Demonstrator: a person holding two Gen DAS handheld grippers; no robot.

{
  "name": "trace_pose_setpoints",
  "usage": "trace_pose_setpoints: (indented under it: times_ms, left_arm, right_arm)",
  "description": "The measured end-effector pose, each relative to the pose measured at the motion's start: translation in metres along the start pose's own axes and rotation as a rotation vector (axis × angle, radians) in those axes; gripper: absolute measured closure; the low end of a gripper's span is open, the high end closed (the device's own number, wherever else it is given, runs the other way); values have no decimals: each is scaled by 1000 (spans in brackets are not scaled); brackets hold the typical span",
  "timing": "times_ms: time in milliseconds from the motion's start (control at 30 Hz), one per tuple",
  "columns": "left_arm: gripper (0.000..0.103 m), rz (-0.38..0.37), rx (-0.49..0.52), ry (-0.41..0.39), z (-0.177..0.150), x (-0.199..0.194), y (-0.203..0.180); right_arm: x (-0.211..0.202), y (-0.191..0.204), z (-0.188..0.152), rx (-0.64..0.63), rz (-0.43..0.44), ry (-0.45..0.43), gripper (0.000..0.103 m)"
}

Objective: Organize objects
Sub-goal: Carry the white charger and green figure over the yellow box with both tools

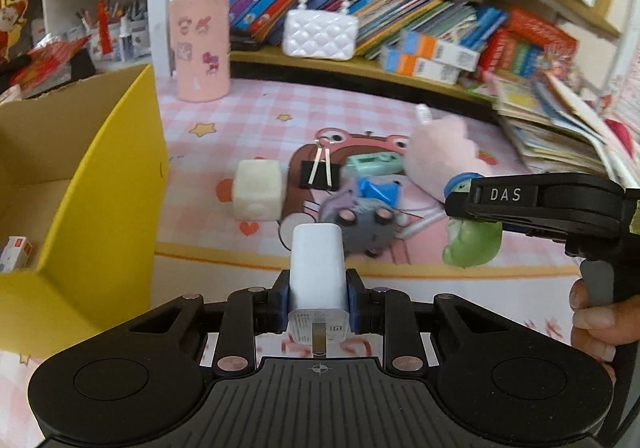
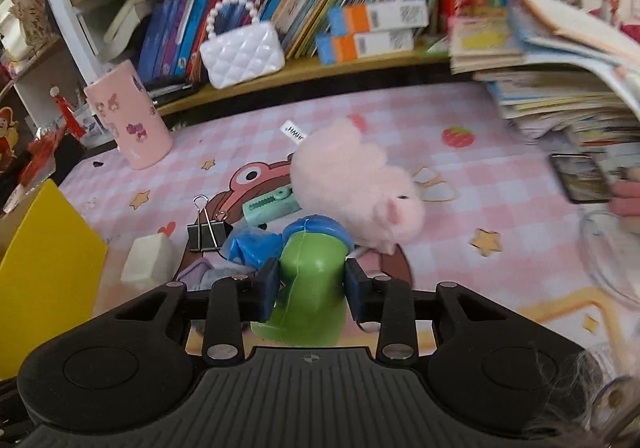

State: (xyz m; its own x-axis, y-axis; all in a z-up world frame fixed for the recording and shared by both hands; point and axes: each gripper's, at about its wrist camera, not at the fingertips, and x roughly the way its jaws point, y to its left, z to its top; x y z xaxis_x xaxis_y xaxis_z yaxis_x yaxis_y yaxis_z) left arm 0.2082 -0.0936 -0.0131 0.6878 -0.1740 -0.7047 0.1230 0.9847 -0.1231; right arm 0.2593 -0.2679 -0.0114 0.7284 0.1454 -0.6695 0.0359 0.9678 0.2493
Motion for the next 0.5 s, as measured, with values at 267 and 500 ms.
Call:
trace_pose_setpoints:
  times_ms: [267,500]
  left_arm:
    - [78,-111,12,-12,-37,-57,20]
    - [78,-72,-30,11,-74,-102,68]
  right_arm:
    - [-78,10,-55,-18,-54,-5,71]
    - [-123,52,-112,47,-20,63,71]
